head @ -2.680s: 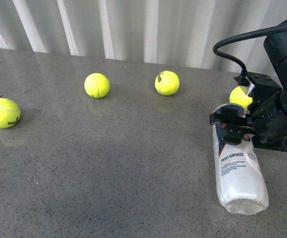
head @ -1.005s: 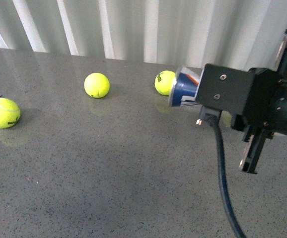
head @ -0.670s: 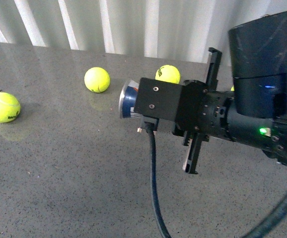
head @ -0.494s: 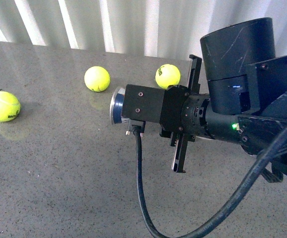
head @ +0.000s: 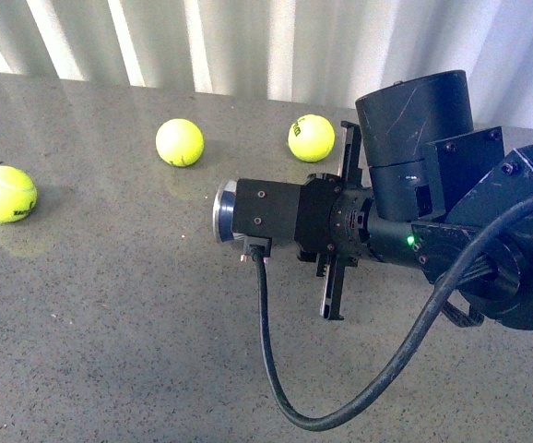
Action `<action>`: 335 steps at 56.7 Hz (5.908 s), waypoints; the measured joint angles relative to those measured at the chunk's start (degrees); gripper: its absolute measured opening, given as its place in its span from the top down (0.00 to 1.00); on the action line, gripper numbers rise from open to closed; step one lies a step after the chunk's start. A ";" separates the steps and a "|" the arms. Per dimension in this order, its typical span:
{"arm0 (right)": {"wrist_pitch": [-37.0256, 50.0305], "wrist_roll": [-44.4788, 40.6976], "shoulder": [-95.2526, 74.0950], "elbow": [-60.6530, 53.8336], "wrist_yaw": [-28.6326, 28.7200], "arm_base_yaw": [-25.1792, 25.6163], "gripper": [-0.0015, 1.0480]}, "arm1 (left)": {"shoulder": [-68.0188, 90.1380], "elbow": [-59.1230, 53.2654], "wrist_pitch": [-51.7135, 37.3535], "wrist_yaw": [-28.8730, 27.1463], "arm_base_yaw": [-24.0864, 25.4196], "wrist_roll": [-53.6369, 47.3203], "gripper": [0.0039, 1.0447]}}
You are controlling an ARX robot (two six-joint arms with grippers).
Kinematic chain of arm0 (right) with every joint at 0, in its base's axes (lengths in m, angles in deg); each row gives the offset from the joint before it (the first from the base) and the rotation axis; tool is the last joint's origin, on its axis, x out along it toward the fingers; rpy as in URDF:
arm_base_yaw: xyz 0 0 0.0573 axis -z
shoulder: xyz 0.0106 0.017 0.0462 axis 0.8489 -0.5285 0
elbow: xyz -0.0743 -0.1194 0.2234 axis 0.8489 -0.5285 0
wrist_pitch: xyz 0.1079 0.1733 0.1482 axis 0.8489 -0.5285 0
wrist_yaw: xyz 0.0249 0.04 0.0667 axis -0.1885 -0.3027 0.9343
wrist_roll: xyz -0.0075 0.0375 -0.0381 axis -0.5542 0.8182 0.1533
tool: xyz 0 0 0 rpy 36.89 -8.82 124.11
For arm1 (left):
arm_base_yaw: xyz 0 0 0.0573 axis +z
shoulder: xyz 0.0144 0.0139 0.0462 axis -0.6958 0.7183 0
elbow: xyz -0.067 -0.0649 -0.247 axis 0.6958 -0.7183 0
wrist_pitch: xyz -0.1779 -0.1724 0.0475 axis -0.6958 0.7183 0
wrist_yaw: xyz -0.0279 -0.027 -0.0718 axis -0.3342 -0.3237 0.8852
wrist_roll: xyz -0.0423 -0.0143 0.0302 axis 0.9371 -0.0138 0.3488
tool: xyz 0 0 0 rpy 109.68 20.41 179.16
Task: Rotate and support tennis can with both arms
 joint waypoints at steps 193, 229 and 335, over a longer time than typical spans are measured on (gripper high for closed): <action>-37.22 64.63 127.19 -54.80 -7.13 26.03 0.72 | 0.00 0.00 0.00 -0.02 0.00 0.00 0.06; -37.22 64.67 127.23 -54.80 -7.15 26.01 0.07 | 85.68 44.81 -12.00 13.86 -8.24 1.73 0.06; -37.22 64.67 127.23 -54.80 -7.13 26.01 0.07 | 104.39 52.96 -14.19 33.05 -20.87 17.03 0.97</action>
